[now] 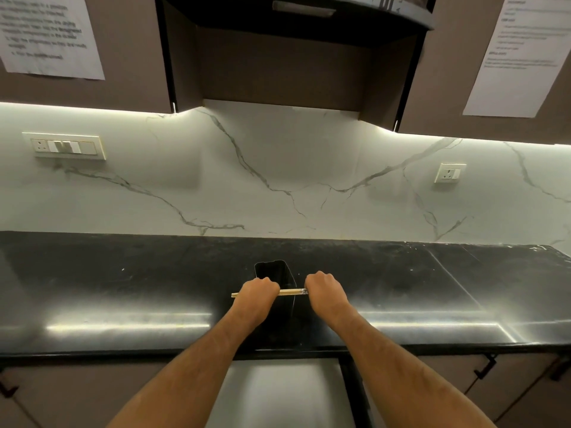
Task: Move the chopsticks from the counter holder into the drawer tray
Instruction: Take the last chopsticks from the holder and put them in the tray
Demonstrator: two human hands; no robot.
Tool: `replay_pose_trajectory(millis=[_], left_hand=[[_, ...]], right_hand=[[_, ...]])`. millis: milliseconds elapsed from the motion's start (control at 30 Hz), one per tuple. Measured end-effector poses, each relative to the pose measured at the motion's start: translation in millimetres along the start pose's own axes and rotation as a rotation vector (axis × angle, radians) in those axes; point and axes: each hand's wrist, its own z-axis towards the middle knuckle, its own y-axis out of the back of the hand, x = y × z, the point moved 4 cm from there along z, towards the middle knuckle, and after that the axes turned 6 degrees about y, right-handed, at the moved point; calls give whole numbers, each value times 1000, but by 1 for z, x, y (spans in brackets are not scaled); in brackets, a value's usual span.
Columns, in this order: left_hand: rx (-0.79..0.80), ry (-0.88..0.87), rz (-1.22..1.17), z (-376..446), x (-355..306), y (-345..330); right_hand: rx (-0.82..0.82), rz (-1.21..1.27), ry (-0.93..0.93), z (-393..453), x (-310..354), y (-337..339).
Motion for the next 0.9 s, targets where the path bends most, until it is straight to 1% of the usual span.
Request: replay_pose_trajectory(millis=[67, 200, 400, 600, 767, 900], left_hand=[[-26, 20, -6, -6, -8, -5], [-9, 51, -31, -18, -28, -22], [134, 82, -34, -49, -61, -49], [145, 111, -25, -87, -72, -75], [191, 119, -31, -110, -74, -93], [169, 119, -54, -132, -72, -117]], right_hand=[[-2, -8, 10, -9, -4, -1], [15, -59, 36, -33, -14, -10], [119, -93, 116, -71, -19, -39], [152, -55, 160, -101, -13, -70], [194, -29, 133, -118, -5, -97], [220, 14, 110, -133, -3, -123]])
